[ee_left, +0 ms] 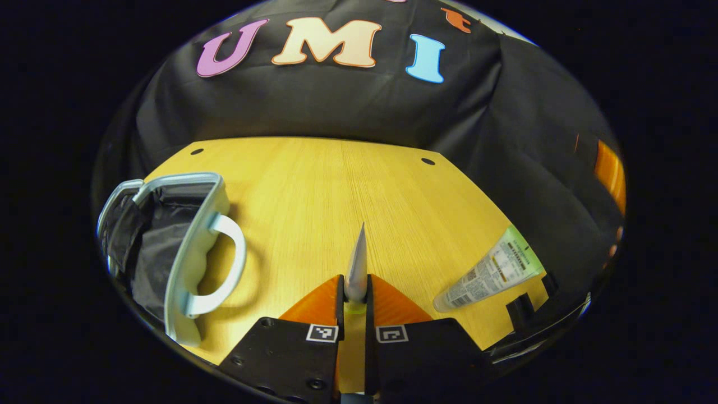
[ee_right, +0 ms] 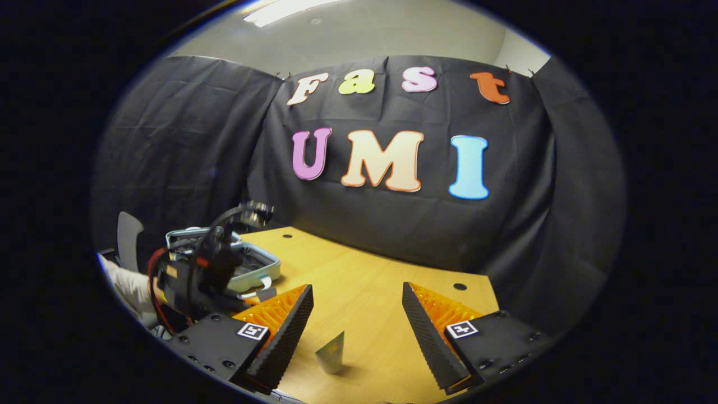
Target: First open the suitcase, pack the skin care products into it, and then close the suitcase.
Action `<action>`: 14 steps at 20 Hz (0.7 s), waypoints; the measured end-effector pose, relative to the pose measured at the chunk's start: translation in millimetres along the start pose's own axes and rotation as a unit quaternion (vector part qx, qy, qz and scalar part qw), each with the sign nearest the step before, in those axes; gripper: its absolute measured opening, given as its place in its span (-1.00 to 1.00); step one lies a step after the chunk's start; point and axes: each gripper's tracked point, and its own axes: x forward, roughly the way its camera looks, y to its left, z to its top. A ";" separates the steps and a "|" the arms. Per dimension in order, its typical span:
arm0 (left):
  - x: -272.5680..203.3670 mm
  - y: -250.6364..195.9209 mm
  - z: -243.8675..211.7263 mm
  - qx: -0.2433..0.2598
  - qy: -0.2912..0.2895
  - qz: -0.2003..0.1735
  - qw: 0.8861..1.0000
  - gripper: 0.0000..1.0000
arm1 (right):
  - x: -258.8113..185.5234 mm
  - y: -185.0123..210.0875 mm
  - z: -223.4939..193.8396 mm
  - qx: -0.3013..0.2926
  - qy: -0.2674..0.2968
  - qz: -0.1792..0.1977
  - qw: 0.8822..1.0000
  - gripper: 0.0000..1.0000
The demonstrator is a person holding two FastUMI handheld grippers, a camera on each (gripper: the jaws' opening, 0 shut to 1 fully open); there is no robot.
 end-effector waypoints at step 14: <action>-95.3 63.9 45.2 0.003 -0.016 0.083 0.996 -0.80 | 22.6 32.0 -158.0 0.015 0.128 -0.009 0.992 0.28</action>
